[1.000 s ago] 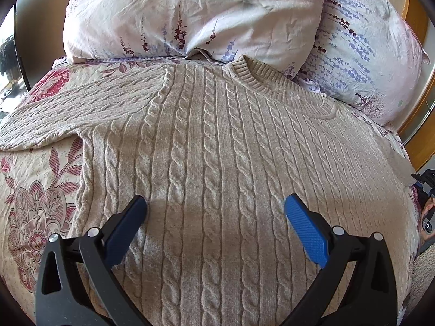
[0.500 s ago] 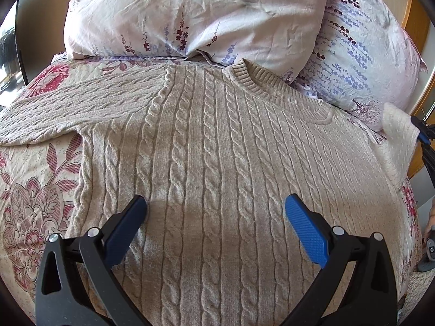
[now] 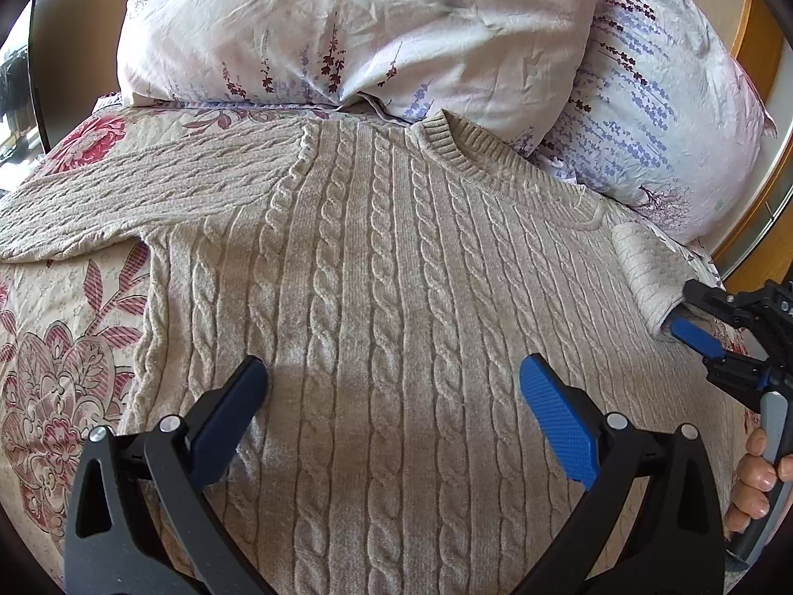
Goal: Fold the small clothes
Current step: 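Move the right tool to the sweater sleeve cuff and grasp it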
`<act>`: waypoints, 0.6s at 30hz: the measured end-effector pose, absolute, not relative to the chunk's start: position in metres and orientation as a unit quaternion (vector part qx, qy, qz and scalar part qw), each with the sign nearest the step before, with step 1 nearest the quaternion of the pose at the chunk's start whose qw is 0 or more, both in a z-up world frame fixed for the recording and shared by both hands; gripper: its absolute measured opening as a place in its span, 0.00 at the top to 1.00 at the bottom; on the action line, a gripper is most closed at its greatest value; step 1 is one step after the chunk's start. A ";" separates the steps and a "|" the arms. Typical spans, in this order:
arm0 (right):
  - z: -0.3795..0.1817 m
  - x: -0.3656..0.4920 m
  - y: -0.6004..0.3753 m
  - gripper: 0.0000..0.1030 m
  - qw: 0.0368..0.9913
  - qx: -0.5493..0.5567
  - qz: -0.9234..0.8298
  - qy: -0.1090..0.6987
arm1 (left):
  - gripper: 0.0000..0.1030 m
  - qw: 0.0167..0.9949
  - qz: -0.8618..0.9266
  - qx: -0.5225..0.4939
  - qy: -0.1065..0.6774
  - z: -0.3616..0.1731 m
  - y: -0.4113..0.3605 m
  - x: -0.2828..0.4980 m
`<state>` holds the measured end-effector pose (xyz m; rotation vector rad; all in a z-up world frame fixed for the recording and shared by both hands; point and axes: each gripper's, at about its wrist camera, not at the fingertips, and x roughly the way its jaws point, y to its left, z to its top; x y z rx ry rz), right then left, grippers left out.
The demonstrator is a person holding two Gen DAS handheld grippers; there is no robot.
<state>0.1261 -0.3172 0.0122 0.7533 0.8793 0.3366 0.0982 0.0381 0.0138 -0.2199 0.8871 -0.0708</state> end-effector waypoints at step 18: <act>-0.035 0.120 -0.479 0.48 0.754 0.567 -0.076 0.321 | 0.02 0.897 -0.035 -0.108 0.428 0.014 0.038 0.098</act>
